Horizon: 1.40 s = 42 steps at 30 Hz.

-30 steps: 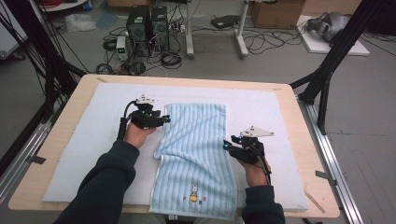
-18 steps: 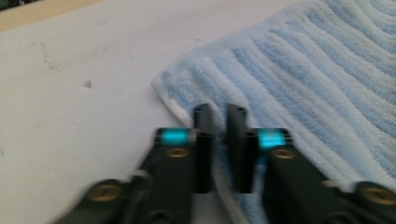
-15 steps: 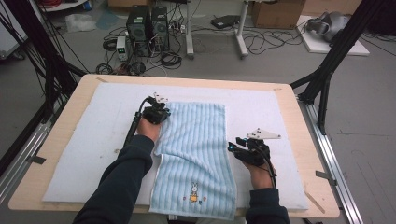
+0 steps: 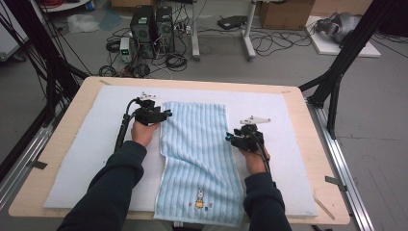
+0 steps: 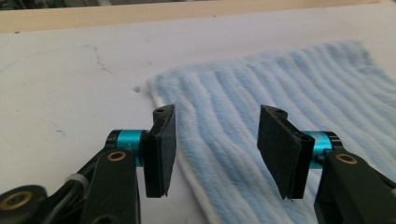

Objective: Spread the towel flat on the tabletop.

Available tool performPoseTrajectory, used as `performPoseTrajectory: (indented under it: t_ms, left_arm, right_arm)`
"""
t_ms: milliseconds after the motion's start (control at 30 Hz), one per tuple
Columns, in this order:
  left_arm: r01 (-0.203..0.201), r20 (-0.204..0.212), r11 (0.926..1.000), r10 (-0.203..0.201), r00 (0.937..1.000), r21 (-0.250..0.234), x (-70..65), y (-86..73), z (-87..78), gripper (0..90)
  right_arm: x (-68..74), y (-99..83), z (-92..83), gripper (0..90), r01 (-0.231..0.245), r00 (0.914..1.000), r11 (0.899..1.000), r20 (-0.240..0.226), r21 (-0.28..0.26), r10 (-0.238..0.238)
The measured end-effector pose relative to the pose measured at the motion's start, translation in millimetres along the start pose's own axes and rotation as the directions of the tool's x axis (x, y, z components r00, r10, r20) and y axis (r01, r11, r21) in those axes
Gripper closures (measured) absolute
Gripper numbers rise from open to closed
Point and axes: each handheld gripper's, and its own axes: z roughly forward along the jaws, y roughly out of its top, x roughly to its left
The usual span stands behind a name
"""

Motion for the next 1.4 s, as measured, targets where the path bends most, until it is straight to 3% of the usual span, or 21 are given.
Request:
performPoseTrajectory:
  t_ms: [133, 267, 333, 367, 400, 433, 500, 567, 633, 700, 800, 900, 1000, 1033, 1067, 1100, 1133, 1233, 1300, 1333, 1400]
  left_arm:
    - [-0.023, 0.044, 0.9997, 0.023, 0.9988, 0.006, -8.7, -4.6, -11.2, 42.6]
    - [-0.025, 0.044, 0.9996, 0.026, 0.9987, -0.012, -11.0, -9.3, -20.0, 42.9]
    - [-0.026, 0.037, 0.9996, 0.027, 0.9989, -0.006, -9.3, -9.4, -22.3, 43.4]
    - [-0.021, 0.031, 0.9998, 0.021, 0.9993, -0.006, -7.4, -9.1, -23.9, 43.4]
    - [-0.018, 0.028, 0.9998, 0.018, 0.9994, -0.006, -6.7, -9.0, -24.6, 43.4]
    - [-0.017, 0.026, 0.9998, 0.017, 0.9995, -0.006, -6.1, -9.0, -25.5, 43.4]
    - [-0.013, 0.019, 0.9999, 0.014, 0.9997, -0.004, -6.1, -10.2, -27.2, 43.6]
    - [-0.018, 0.019, 0.9997, 0.018, 0.9997, 0.014, -6.7, -11.8, -27.6, 43.6]
    - [-0.023, 0.03, 0.9995, 0.022, 0.9993, 0.022, -9.2, -12.3, -26.9, 43.6]
    - [-0.03, 0.039, 0.9994, 0.029, 0.9988, 0.015, -11.6, -12.6, -25.1, 43.7]
    - [-0.022, 0.061, 0.999, 0.02, 0.998, 0.039, -15.8, -16.3, -16.6, 43.8]
    - [-0.06, 0.066, 0.9951, 0.055, 0.9963, 0.079, -27.2, -22.9, -4.3, 44.5]
    - [-0.082, 0.041, 0.9935, 0.079, 0.996, 0.079, -37.0, -25.9, 4.2, 46.2]
    - [-0.107, 0.007, 0.9885, 0.106, 0.9943, 0.107, -40.5, -27.3, 8.3, 47.5]
    - [-0.132, -0.014, 0.9847, 0.135, 0.9908, 0.113, -43.5, -27.0, 9.6, 48.3]
    - [-0.184, -0.042, 0.975, 0.191, 0.9808, 0.124, -50.2, -26.7, 11.5, 49.9]
    - [-0.218, -0.043, 0.9675, 0.225, 0.9734, 0.128, -55.3, -26.2, 11.7, 51.1]
    - [-0.296, -0.026, 0.9461, 0.302, 0.953, 0.131, -62.7, -24.9, 14.0, 80.7]
    - [-0.245, -0.054, 0.9592, 0.255, 0.9655, 0.14, -55.5, -19.5, 18.2, 85.7]
    - [-0.223, -0.082, 0.9651, 0.236, 0.9683, 0.137, -51.3, -16.7, 20.7, 85.8]
    - [-0.197, -0.096, 0.9706, 0.211, 0.9727, 0.138, -42.9, -12.4, 24.7, 85.8]
  right_arm:
    - [-8.9, 20.1, 29.1, 59.0, -0.023, 0.9995, 0.999, 0.024, 0.031, 0.022]
    - [-12.5, 25.7, 50.4, 59.2, -0.06, 0.9941, 0.995, 0.095, 0.075, 0.052]
    - [-11.8, 27.5, 55.7, 64.0, -0.084, 0.9915, 0.995, 0.105, 0.053, 0.078]
    - [-11.0, 28.0, 56.6, 70.1, -0.075, 0.9915, 0.995, 0.11, 0.06, 0.068]
    - [-9.1, 29.8, 57.8, 84.0, -0.037, 0.9949, 0.997, 0.096, 0.067, 0.031]
    - [-8.6, 30.9, 58.8, 85.8, -0.023, 0.9969, 0.997, 0.077, 0.074, 0.017]
    - [-6.4, 36.0, 60.7, 86.9, 0.019, 0.9949, 0.995, 0.097, 0.102, -0.029]
    - [-6.6, 39.4, 61.5, 87.0, 0.039, 0.9851, 0.993, 0.163, 0.108, -0.056]
    - [-12.8, 39.7, 60.5, 86.2, -0.021, 0.9764, 0.997, 0.216, 0.081, 0.003]
    - [-15.0, 39.6, 56.9, 77.6, -0.07, 0.966, 0.997, 0.252, 0.039, 0.058]
    - [-11.8, 40.8, 46.2, 70.8, -0.057, 0.9777, 0.998, 0.203, 0.01, 0.054]
    - [-9.0, 40.1, 24.3, 67.2, -0.043, 0.99, 0.999, 0.133, -0.033, 0.047]
    - [-8.7, 36.4, 3.0, 64.0, -0.024, 0.995, 0.999, 0.096, -0.04, 0.028]
    - [-8.7, 34.6, -2.3, 63.1, -0.021, 0.9958, 0.999, 0.089, -0.046, 0.025]
    - [-8.7, 30.7, -11.7, 61.7, -0.022, 0.9975, 0.998, 0.066, -0.061, 0.026]
    - [-8.7, 27.5, -17.1, 61.6, -0.027, 0.9982, 0.997, 0.052, -0.075, 0.031]
    - [-8.5, 20.6, -25.9, 61.6, -0.04, 0.9989, 0.995, 0.022, -0.094, 0.042]
    - [-4.5, -2.1, -40.8, 63.5, -0.073, 0.9973, 0.988, -0.014, -0.138, 0.072]
    - [-1.4, -20.0, -44.9, 64.7, -0.068, 0.9977, 0.988, -0.01, -0.139, 0.067]
    - [-0.6, -25.5, -44.8, 64.9, -0.063, 0.998, 0.99, -0.005, -0.124, 0.063]
    - [0.1, -29.3, -44.4, 64.2, -0.043, 0.9991, 0.995, -0.001, -0.09, 0.043]
